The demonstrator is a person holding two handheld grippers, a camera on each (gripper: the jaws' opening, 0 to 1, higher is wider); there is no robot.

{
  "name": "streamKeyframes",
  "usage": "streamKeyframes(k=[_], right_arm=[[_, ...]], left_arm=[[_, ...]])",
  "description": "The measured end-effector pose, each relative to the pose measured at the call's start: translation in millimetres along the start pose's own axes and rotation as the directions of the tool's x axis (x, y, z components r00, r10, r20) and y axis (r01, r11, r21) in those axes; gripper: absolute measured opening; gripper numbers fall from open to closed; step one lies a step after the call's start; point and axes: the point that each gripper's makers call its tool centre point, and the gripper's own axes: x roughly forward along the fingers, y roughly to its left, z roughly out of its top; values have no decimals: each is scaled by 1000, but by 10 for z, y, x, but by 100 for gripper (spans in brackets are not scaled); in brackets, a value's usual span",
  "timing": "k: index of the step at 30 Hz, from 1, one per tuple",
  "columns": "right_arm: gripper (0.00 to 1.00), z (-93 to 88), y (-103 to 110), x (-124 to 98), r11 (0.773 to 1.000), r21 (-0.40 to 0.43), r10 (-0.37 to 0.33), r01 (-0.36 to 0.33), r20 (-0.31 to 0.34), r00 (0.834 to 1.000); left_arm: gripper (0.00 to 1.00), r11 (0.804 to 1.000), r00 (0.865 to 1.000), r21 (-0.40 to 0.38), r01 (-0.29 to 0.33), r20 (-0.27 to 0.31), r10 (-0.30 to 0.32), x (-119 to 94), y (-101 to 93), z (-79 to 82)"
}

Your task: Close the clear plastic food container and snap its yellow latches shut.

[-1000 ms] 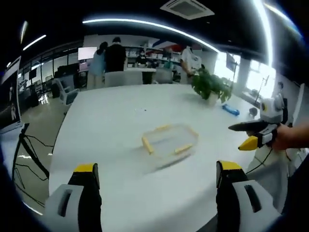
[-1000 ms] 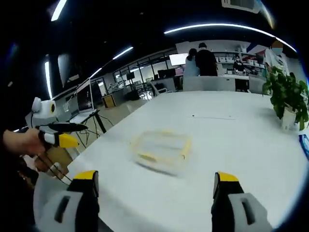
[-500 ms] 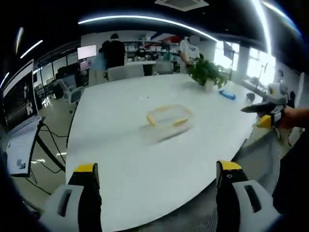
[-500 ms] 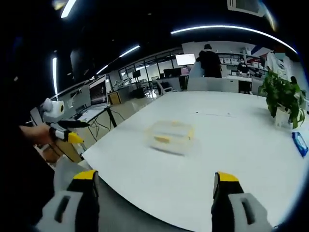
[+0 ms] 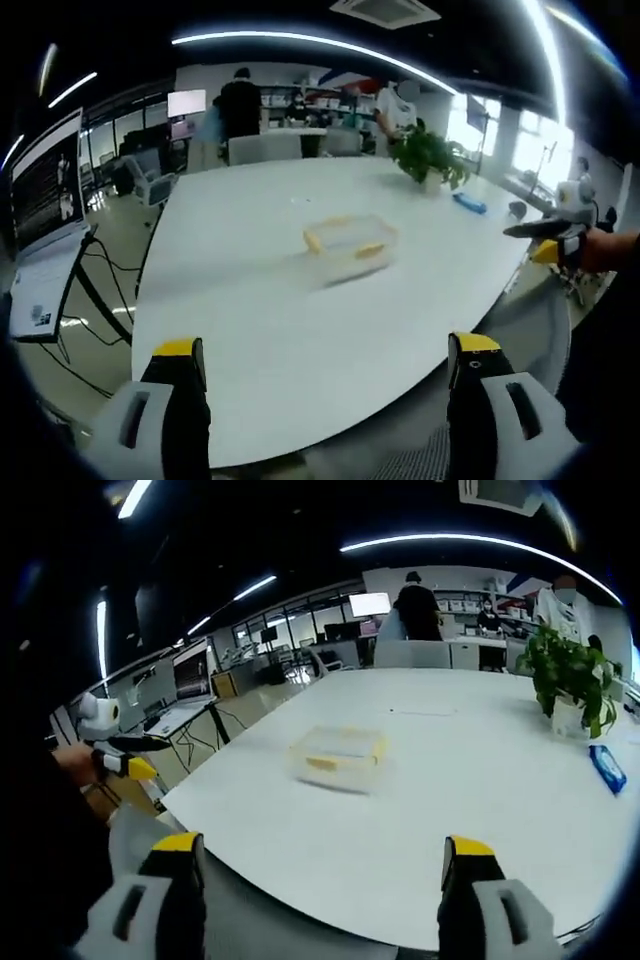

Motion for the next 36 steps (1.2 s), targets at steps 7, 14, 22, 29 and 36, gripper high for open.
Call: streamKeyframes(k=[7, 14, 22, 29, 36], right_arm=[[100, -27, 47, 46, 1000, -13, 20, -20, -15, 1000], [97, -99, 47, 61, 999, -15, 30, -31, -36, 999], [100, -110, -38, 26, 1000, -20, -8, 8, -45, 999], [100, -257, -123, -87, 999, 10, -40, 40, -59, 997], [100, -209, -176, -151, 998, 19, -61, 62, -47, 997]], left_arm=[[99, 1000, 1000, -27, -11, -7, 11, -4, 29, -61], [99, 998, 1000, -54, -14, -7, 14, -3, -17, -101], [99, 998, 1000, -59, -10, -8, 10, -2, -33, -118], [99, 998, 1000, -62, -13, -7, 12, 30, -42, -101], [99, 997, 999, -70, -35, 1, 35, 4, 86, -80]])
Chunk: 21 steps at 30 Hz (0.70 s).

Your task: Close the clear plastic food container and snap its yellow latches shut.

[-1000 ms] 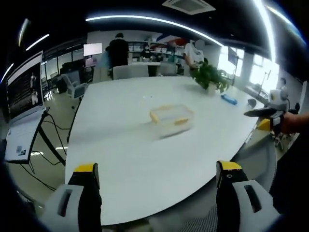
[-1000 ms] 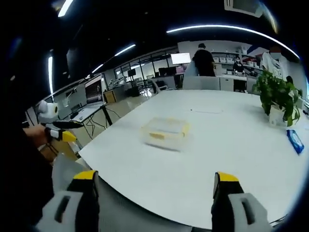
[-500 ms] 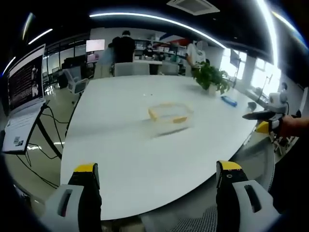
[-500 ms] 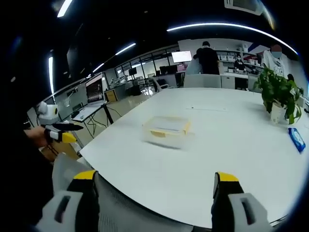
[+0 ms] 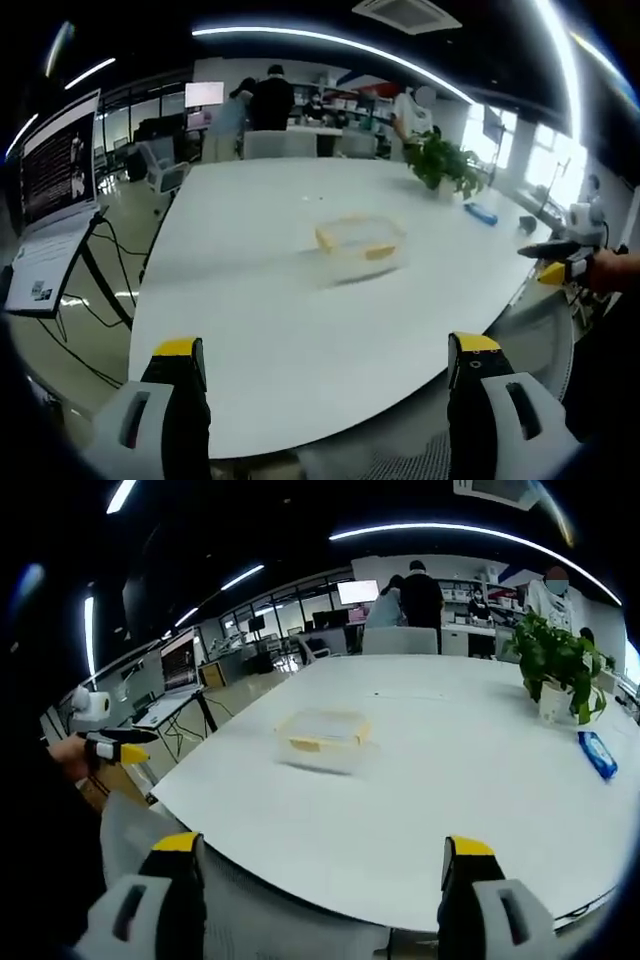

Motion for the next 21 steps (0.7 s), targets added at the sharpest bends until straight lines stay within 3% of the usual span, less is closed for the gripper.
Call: streamKeyframes(k=[9, 21], right_arm=[[100, -19, 24, 22, 1000, -13, -2, 2, -11, 1000], [100, -56, -14, -20, 1000, -14, -4, 3, -25, 1000]], left_arm=[[99, 1000, 1000, -30, -3, 4, 3, -5, 70, -45], [99, 1000, 1000, 5, 11, -18, -11, 20, 26, -85]])
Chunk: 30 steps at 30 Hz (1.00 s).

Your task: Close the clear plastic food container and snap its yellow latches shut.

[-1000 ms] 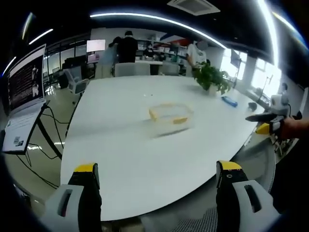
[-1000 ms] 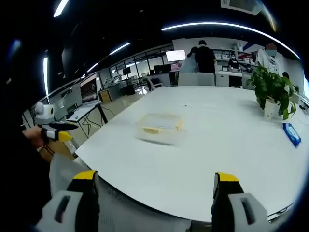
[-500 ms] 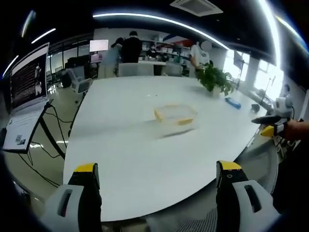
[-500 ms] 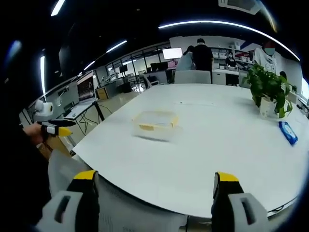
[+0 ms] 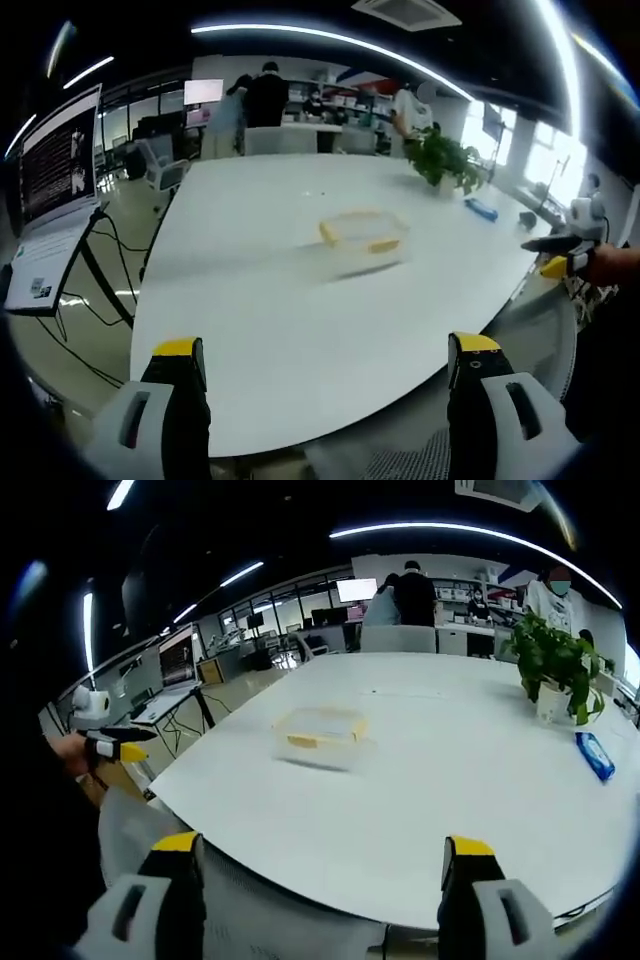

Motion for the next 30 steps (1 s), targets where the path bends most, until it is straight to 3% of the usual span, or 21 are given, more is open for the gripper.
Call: streamKeyframes(k=[30], right_arm=[[100, -55, 61, 56, 1000, 4, 22, -22, -17, 1000]], left_arm=[[99, 1000, 1000, -9, -7, 2, 7, -35, -6, -52]])
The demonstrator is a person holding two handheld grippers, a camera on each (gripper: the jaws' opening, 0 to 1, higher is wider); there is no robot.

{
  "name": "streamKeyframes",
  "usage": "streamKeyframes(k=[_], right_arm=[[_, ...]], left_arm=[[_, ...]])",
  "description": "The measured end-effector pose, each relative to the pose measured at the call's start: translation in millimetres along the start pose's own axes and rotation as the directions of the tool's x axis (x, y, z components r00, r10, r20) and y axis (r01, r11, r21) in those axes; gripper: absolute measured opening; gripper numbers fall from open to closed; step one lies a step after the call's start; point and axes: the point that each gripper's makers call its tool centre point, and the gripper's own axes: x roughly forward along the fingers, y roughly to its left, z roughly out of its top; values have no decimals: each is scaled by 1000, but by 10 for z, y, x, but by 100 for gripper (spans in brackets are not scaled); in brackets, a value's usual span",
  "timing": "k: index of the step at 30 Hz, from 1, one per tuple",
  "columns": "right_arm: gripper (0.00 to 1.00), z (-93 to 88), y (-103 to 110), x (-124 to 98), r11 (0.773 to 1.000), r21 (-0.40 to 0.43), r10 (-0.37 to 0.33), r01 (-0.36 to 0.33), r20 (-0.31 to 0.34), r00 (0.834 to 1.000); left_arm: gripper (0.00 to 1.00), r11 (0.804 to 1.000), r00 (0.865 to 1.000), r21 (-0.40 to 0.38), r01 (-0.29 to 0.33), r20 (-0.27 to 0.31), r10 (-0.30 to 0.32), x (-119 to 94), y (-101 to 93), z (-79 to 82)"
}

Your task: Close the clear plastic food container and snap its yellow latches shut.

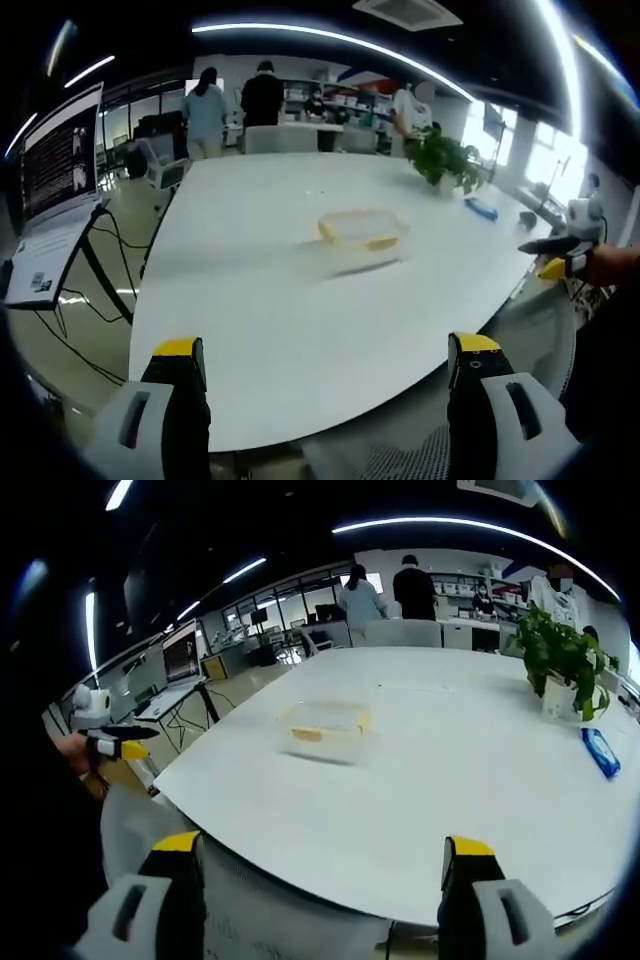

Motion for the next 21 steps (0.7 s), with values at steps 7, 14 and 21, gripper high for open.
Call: streamKeyframes(k=[7, 14, 21], right_arm=[[100, -40, 11, 3, 1000, 1, -2, 2, -9, 1000], [100, -52, 70, 14, 1000, 3, 6, -6, -10, 1000], [100, -93, 90, 43, 1000, 19, 1, 0, -10, 1000]], left_arm=[[99, 1000, 1000, -12, -1, -1, 1, 4, -3, -36], [99, 1000, 1000, -10, 6, -7, -6, 3, -5, -64], [99, 1000, 1000, -8, 22, 7, -22, 9, -35, -39]])
